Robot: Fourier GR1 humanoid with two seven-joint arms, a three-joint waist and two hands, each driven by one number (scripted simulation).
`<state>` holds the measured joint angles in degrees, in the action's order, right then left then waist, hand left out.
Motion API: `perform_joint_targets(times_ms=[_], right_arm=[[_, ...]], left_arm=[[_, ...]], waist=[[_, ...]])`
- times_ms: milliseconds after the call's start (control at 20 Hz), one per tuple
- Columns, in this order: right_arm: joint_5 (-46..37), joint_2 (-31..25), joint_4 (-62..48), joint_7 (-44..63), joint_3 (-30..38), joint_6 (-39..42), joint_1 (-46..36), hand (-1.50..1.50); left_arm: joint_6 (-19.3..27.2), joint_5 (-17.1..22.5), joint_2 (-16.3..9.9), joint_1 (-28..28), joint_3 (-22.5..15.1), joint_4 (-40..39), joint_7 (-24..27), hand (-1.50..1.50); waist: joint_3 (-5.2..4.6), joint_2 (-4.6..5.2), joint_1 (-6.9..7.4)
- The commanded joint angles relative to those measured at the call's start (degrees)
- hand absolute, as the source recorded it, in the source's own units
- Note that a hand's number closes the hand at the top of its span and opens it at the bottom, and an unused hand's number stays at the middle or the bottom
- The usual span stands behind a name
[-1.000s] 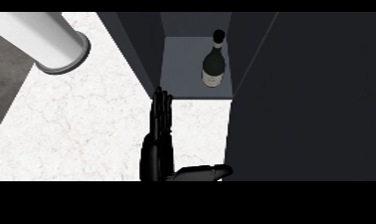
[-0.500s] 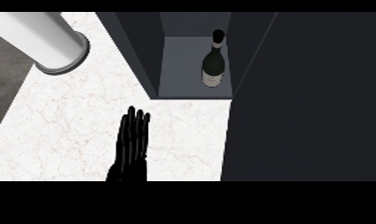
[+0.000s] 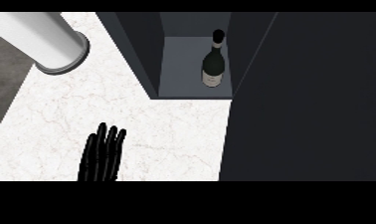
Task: Pick up the wine, place it into the cabinet and close the cabinet
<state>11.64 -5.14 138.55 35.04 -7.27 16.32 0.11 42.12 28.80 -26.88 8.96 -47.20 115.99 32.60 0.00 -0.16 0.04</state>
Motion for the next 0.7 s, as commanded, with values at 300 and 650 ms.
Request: perform_joint_targets(times_ms=[300, 650], right_arm=[[10.4, 1.5, 10.2, 8.9, -7.1, -1.0, 9.2, 1.5], [6.6, 1.3, 8.5, 8.8, -18.0, 3.0, 6.3, 1.5]], left_arm=[[-9.8, 6.2, -7.9, 8.5, 10.6, 3.7, 4.8, -1.5], [-14.9, 11.3, -11.1, 13.5, 18.4, 5.7, 6.3, -1.5]], waist=[[-0.04, -0.07, -0.04], [-0.07, -0.12, 0.65]])
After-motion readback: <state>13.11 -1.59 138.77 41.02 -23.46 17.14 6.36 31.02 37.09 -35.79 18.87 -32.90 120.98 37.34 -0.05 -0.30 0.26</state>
